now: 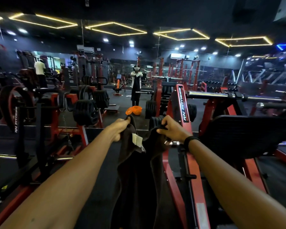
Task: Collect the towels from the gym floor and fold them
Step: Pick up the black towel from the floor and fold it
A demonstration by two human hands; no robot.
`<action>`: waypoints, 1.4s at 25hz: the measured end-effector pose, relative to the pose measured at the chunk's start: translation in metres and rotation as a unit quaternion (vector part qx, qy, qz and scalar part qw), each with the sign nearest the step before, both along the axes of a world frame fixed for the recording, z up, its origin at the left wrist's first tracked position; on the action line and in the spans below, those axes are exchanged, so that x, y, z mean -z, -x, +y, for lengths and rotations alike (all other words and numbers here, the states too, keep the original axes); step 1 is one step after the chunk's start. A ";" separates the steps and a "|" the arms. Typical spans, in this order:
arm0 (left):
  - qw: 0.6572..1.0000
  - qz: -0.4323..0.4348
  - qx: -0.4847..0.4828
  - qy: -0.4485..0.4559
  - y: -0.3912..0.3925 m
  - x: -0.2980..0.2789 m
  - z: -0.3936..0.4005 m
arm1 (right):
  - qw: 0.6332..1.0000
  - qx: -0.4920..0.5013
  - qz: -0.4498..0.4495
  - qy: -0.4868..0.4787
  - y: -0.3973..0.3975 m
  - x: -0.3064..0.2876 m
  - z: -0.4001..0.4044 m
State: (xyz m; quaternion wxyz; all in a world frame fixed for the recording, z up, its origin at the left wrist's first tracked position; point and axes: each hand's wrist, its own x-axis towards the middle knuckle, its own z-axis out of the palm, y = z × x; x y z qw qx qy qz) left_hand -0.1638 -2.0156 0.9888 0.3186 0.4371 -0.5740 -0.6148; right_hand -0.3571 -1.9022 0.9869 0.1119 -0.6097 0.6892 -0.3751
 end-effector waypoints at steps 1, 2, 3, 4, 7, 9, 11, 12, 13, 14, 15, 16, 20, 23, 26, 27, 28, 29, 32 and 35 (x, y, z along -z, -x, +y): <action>1.000 -0.008 0.004 0.006 0.005 -0.002 -0.011 | 1.000 -0.022 0.009 0.012 -0.003 -0.002 -0.011; 1.000 -0.011 0.008 0.007 0.009 -0.005 -0.020 | 0.998 -0.047 0.019 0.020 -0.006 -0.004 -0.020; 1.000 -0.006 0.008 0.002 0.012 -0.008 -0.028 | 0.996 -0.075 0.026 0.029 -0.007 -0.006 -0.030; 1.000 0.005 0.008 -0.012 0.015 -0.011 -0.035 | 0.994 -0.099 0.029 0.031 -0.008 -0.008 -0.039; 0.996 0.060 0.006 -0.071 0.021 -0.016 -0.049 | 0.992 -0.123 -0.017 0.024 -0.010 -0.009 -0.057; 0.991 0.098 -0.002 -0.090 0.024 -0.017 -0.054 | 0.989 -0.133 -0.049 0.038 -0.013 -0.006 -0.063; 0.985 0.131 -0.013 -0.113 0.027 -0.018 -0.057 | 0.989 -0.126 -0.071 0.022 -0.010 -0.004 -0.070; 0.983 0.140 -0.016 -0.119 0.028 -0.017 -0.057 | 0.991 -0.108 -0.080 0.005 -0.007 -0.002 -0.075; 0.982 0.146 -0.022 -0.119 0.030 -0.015 -0.058 | 0.992 -0.093 -0.088 -0.015 -0.005 -0.001 -0.080; 0.980 0.153 -0.030 -0.121 0.032 -0.014 -0.059 | 0.991 -0.089 -0.094 -0.039 -0.003 0.000 -0.085; 0.979 0.154 -0.041 -0.126 0.033 -0.012 -0.062 | 0.989 -0.095 -0.095 -0.065 -0.002 0.000 -0.089; 0.978 0.155 -0.047 -0.132 0.034 -0.011 -0.063 | 0.986 -0.104 -0.085 -0.094 -0.002 0.000 -0.091; 0.975 0.169 -0.053 -0.137 0.044 -0.009 -0.073 | 0.962 -0.173 -0.086 -0.192 0.001 0.001 -0.100; 0.978 0.162 -0.068 -0.111 0.057 -0.004 -0.080 | 0.935 -0.219 -0.193 -0.203 -0.005 0.002 -0.101; 0.983 0.125 -0.125 -0.052 0.063 -0.001 -0.083 | 0.951 -0.228 -0.156 -0.139 -0.004 0.009 -0.112; 0.983 0.107 -0.149 -0.024 0.061 -0.001 -0.085 | 0.958 -0.227 -0.128 -0.116 0.001 0.011 -0.116; 0.983 0.075 -0.166 0.010 0.059 -0.001 -0.087 | 0.968 -0.209 -0.093 -0.101 0.006 0.012 -0.118; 0.983 0.031 -0.178 0.046 0.054 0.000 -0.092 | 0.978 -0.183 -0.046 -0.089 0.012 0.012 -0.118; 0.972 -0.098 -0.181 0.110 0.039 0.002 -0.099 | 0.987 -0.132 0.076 -0.044 0.024 0.013 -0.121; 0.974 -0.120 -0.161 0.109 0.036 0.004 -0.096 | 0.988 -0.123 0.085 0.029 0.026 0.019 -0.125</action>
